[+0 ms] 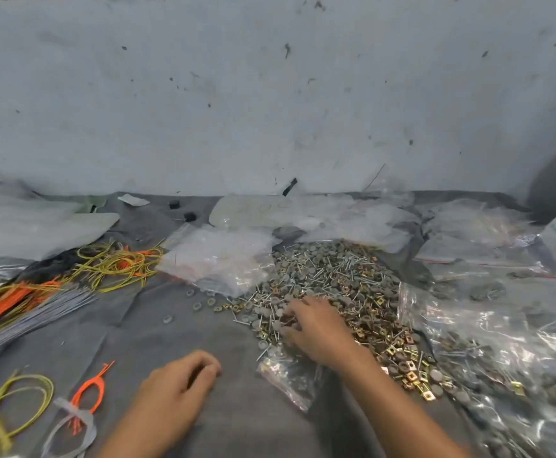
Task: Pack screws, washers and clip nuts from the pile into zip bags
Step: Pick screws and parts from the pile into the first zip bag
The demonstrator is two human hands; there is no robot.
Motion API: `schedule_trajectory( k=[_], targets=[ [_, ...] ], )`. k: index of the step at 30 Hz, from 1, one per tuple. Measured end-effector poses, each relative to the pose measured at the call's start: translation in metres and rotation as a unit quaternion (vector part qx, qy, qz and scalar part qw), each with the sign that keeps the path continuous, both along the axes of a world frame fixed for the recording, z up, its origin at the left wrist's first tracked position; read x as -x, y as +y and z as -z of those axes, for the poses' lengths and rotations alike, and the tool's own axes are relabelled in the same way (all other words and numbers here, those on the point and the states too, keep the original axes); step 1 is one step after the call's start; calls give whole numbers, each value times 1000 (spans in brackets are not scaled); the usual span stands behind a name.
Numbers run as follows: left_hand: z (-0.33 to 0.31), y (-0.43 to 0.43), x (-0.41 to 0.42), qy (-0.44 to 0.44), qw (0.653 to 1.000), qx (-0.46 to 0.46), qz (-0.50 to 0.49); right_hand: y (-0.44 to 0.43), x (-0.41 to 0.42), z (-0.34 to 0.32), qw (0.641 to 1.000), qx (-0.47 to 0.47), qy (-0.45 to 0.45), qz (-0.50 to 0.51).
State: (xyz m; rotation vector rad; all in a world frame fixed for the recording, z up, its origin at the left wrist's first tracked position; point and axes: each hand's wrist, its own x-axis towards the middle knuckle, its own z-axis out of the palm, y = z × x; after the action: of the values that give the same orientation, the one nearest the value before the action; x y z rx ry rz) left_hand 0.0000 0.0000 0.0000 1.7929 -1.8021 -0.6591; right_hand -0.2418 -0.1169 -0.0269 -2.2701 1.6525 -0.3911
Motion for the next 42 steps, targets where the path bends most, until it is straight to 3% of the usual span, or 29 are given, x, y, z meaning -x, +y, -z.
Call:
schedule_trajectory(
  k=[1,4,7,13,15,18,23,24,28,30,32,33,36,37,39,42],
  targets=[
    [1,-10,11,-37,999,21,2,-4,-3,1,1000,8,-1,14],
    [14,-39,38,-42,997,50,29,-8,2,13,999,-1,-20,26],
    [40,-60,70,-99,993,24,58,-8,8,11,997,25,-67,39],
    [54,-74,81,-38,998,55,8,10,25,5,987,68,-144,28],
    [46,-76,82,102,994,34,13,21,33,8,985,67,-155,19],
    [27,-77,82,342,940,-4,21,37,36,15,974,35,-226,0],
    [13,-65,78,529,840,-72,95,46,21,18,955,136,-265,-7],
    [12,-63,76,526,842,-68,97,46,19,16,945,137,-298,3],
    [14,-63,69,405,909,-22,92,45,16,11,900,56,-432,-3],
    [13,-63,71,410,904,-37,116,48,12,13,871,-7,-491,10],
    [13,-64,74,445,886,-56,119,48,9,13,816,-98,-568,46],
    [16,-67,74,429,897,-32,102,47,9,13,785,-140,-600,65],
    [27,-73,73,248,965,15,87,45,20,10,715,-219,-659,81],
    [31,-72,75,243,964,-20,106,45,23,8,704,-234,-667,69],
    [38,-71,82,345,924,-101,131,44,27,8,685,-251,-683,42],
    [41,-71,93,436,890,-104,86,50,32,19,639,-277,-717,16]
  ],
)
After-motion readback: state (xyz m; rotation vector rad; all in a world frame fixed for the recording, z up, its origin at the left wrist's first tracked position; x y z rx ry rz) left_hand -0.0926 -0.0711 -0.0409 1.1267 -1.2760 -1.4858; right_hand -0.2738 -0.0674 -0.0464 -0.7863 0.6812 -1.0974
